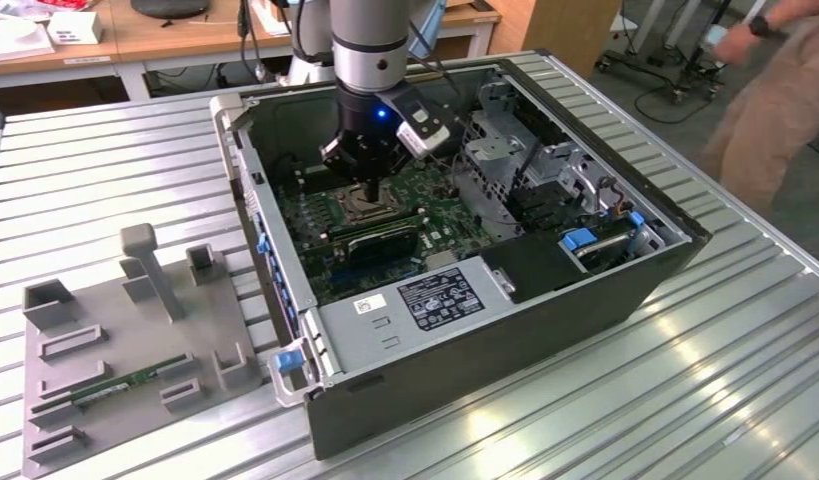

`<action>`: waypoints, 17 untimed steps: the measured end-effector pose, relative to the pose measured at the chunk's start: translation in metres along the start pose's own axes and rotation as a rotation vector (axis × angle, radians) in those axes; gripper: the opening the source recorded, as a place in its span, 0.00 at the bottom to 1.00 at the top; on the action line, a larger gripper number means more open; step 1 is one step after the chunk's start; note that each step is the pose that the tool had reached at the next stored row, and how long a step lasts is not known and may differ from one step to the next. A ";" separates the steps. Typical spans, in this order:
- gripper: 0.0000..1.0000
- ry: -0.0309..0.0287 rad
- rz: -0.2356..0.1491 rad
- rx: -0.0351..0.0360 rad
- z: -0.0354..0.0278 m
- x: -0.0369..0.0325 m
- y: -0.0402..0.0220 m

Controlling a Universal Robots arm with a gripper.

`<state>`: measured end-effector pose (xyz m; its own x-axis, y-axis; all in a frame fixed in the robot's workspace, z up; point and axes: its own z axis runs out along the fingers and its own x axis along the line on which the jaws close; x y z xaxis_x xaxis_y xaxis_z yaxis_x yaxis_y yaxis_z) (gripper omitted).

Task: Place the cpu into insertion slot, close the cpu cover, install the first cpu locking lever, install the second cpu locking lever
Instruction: 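Install the second cpu locking lever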

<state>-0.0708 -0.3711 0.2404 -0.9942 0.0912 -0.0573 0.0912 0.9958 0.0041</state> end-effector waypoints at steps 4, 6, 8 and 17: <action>0.11 -0.0001 0.000 0.0000 0.0002 0.0017 -0.0002; 0.11 -0.0001 0.000 0.0001 0.0002 0.0036 -0.0004; 0.11 -0.0003 0.000 0.0000 0.0003 0.0060 -0.0006; 0.11 -0.0006 0.000 0.0000 0.0007 0.0132 -0.0012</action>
<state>-0.0840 -0.3711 0.2390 -0.9941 0.0913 -0.0579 0.0912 0.9958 0.0041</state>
